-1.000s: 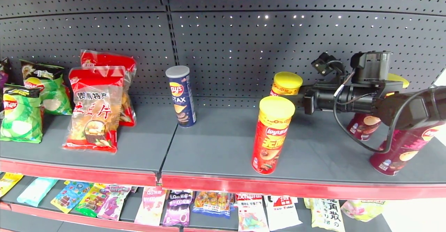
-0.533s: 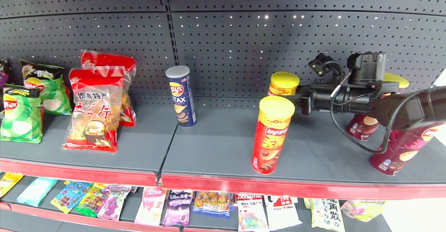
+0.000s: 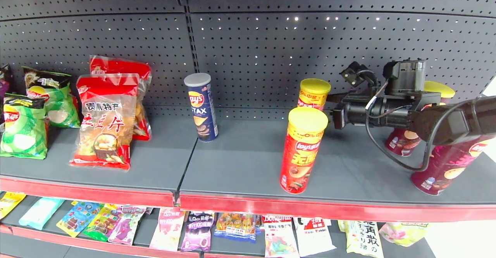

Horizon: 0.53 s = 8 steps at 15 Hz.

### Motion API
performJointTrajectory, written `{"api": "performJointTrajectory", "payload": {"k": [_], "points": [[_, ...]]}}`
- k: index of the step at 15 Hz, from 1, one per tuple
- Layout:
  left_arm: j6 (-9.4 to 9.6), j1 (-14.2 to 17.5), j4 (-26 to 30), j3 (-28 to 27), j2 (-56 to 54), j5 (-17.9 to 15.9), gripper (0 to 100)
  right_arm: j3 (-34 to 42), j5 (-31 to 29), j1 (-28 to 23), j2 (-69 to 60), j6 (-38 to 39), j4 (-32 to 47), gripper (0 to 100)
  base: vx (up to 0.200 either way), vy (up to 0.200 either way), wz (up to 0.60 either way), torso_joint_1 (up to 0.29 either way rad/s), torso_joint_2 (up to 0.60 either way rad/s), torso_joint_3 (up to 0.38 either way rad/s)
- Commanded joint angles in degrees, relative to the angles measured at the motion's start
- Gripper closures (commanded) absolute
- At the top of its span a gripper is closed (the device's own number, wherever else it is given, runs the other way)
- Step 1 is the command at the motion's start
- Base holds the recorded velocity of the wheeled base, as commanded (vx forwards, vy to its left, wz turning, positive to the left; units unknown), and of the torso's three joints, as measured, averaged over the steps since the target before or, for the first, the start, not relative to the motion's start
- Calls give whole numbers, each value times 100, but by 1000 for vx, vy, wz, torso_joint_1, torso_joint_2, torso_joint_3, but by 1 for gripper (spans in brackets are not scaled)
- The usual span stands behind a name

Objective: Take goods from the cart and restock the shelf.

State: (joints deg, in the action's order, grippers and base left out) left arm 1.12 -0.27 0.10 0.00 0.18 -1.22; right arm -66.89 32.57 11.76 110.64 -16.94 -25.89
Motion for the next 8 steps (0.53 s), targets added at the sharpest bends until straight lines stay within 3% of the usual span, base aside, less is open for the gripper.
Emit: {"api": "performJointTrajectory", "payload": {"k": [1, 8], "points": [[2, 0, -1, 0, 8, -1, 0, -8, 3, 1, -25, -2, -12, 0, 0, 0, 0, 0, 0, 0], [2, 0, -1, 0, 8, -1, 0, 572, -304, -51, -746, 42, -12, 0, 0, 0, 0, 0, 0, 0]]}}
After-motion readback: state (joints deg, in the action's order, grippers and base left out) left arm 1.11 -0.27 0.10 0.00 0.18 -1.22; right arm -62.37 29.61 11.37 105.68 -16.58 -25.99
